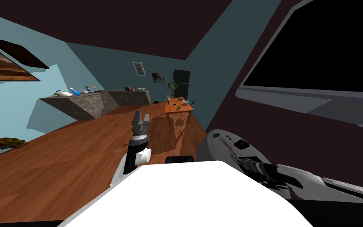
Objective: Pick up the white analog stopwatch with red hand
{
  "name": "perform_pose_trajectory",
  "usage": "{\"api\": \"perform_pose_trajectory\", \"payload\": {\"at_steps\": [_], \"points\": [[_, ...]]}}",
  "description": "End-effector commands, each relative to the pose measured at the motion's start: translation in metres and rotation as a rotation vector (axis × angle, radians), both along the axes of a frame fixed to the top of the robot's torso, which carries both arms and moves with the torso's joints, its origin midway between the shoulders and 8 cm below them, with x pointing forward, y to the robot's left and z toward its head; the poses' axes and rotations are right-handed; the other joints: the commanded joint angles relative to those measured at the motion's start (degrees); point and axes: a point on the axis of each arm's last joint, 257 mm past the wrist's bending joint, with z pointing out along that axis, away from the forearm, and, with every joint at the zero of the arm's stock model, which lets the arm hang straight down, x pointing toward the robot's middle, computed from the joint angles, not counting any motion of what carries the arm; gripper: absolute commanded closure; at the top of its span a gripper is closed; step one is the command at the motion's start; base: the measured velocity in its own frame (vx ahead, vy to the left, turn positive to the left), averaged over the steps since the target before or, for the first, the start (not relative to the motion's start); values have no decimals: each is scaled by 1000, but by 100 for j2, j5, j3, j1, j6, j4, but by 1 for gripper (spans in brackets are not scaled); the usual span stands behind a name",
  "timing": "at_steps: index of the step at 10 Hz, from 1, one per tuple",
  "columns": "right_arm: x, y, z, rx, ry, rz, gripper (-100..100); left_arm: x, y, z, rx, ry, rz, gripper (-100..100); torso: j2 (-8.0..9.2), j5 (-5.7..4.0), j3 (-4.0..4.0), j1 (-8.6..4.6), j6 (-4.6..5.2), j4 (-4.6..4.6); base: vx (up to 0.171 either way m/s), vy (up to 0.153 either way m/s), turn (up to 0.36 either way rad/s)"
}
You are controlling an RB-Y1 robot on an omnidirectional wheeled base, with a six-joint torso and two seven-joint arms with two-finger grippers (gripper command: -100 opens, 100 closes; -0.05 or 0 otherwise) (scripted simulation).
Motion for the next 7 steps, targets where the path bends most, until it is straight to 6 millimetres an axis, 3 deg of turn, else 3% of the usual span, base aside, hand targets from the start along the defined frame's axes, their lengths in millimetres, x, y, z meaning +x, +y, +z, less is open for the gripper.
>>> {"api": "perform_pose_trajectory", "payload": {"at_steps": [1,2,4,5,6,7], "points": [[8,1,-1,-7,5,35,100,0,0,0,0,0,0,0,0,0,0,0,0,0,131,13,-314],[8,3,-2,-6,15,48,100,0,0,0,0,0,0,0,-2,-4,-3,-2,-4,-2,63,11,-52],[28,9,4,-13,3,109,100,0,0,0,0,0,0,0,4,-1,1,0,3,-1,109,24,-354],[22,10,2,-12,17,114,100,0,0,0,0,0,0,0,6,-1,2,2,-4,-1,43,10,-30],[40,13,11,-21,-2,163,100,0,0,0,0,0,0,0,19,-3,10,-4,-14,4,99,13,-313],[35,15,7,-20,18,176,100,0,0,0,0,0,0,0,7,0,4,-2,-3,2,110,22,-315]]}}
